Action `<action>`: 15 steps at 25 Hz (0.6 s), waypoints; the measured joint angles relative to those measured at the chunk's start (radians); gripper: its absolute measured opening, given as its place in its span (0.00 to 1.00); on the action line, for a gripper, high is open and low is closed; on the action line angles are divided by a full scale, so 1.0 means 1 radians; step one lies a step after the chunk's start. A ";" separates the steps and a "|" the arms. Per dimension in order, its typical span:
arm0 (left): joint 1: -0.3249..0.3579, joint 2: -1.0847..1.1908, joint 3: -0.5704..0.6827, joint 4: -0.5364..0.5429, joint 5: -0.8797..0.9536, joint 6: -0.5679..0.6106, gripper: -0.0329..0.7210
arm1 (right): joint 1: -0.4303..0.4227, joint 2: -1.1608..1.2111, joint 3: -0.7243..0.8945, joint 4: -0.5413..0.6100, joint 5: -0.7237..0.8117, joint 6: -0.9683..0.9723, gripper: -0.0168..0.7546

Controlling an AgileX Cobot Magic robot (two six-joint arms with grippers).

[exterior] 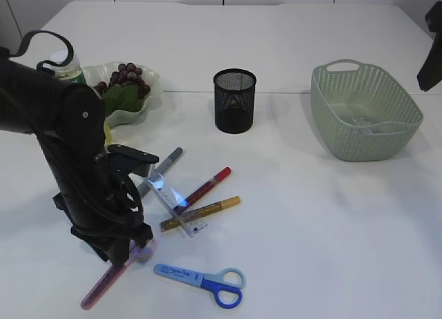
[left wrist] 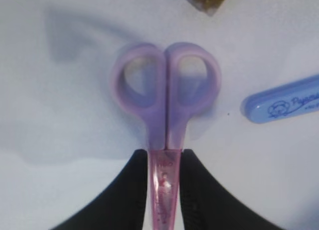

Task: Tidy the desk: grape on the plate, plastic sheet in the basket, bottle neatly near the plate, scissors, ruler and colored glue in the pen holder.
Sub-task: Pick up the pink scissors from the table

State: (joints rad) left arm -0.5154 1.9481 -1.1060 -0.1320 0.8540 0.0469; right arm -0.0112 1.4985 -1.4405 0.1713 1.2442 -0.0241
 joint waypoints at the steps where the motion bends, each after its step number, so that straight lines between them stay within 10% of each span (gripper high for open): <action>1: 0.000 0.000 0.000 0.000 0.000 0.000 0.26 | 0.000 0.000 0.000 0.000 0.000 0.000 0.63; 15: -0.013 -0.051 0.110 -0.016 -0.117 -0.040 0.32 | 0.000 0.000 0.000 0.000 0.000 0.000 0.63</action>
State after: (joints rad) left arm -0.5289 1.8971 -0.9963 -0.1481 0.7366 0.0065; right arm -0.0112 1.4985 -1.4405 0.1713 1.2442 -0.0241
